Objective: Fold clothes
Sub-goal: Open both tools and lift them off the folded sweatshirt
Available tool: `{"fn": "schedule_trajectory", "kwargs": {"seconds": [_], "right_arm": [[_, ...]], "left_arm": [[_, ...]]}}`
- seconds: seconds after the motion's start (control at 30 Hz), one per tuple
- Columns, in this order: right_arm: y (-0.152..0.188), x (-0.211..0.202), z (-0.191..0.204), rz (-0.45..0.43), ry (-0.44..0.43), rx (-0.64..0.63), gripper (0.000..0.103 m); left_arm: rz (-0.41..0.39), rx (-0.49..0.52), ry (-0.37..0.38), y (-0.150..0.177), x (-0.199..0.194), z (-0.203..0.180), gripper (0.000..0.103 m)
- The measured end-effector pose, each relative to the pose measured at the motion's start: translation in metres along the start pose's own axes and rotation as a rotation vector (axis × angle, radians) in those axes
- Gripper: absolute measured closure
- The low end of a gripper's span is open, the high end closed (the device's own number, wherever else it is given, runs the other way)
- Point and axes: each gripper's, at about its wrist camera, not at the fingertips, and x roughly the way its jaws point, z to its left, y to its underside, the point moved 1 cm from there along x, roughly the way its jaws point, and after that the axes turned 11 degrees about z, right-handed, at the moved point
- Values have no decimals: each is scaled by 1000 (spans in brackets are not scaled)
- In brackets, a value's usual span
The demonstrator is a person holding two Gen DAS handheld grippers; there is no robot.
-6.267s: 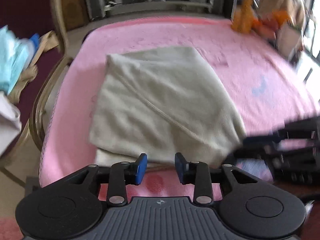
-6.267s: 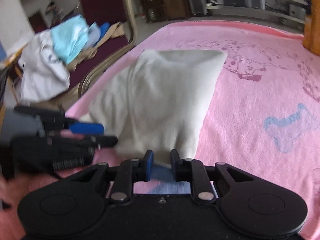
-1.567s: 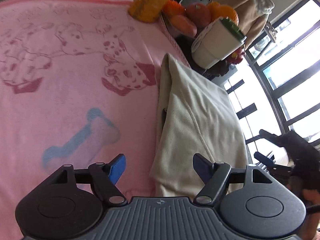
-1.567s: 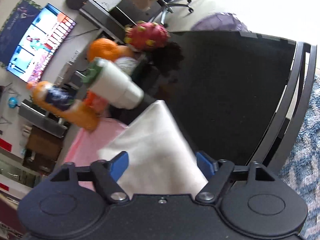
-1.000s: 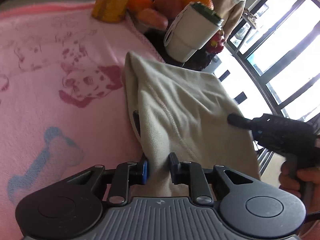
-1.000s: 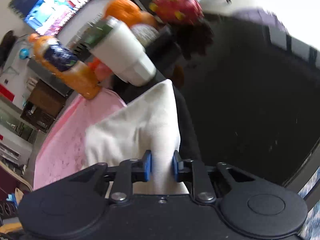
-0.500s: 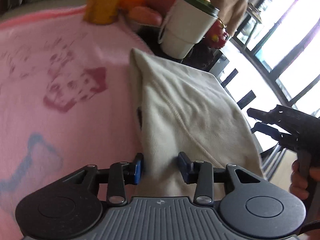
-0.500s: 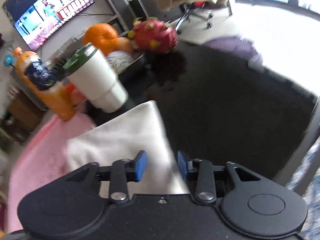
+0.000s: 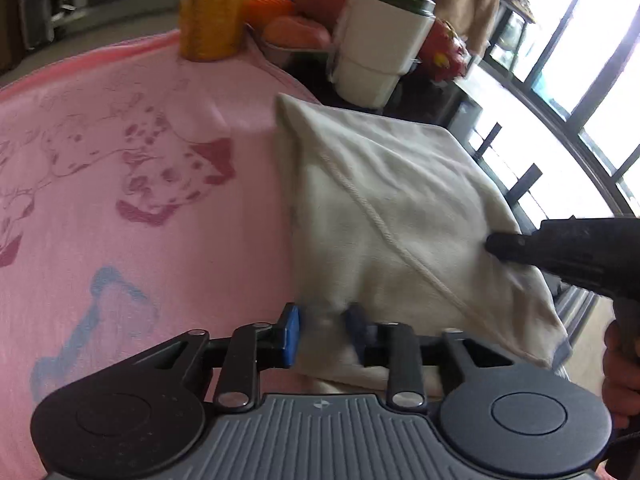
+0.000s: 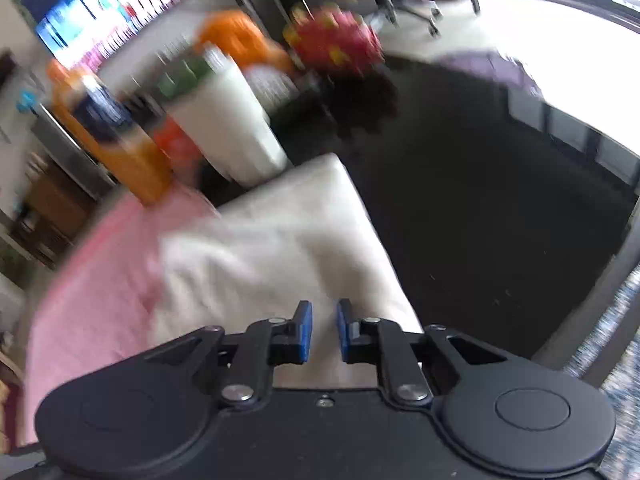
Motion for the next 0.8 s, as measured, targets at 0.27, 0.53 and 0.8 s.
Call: {"fn": "schedule_trajectory", "kwargs": {"seconds": [0.27,0.53,0.8], "right_arm": [[9,-74,29,-174,-136,48,81],[13,-194,97,-142,-134,-75,38],[43,-268,120,-126,-22,-210,16]], "left_arm": [[-12,133,-50,8,-61,0,66],[-166,170,-80,19,-166,-13,29],[-159,227,19,48,-201,-25,13]]}}
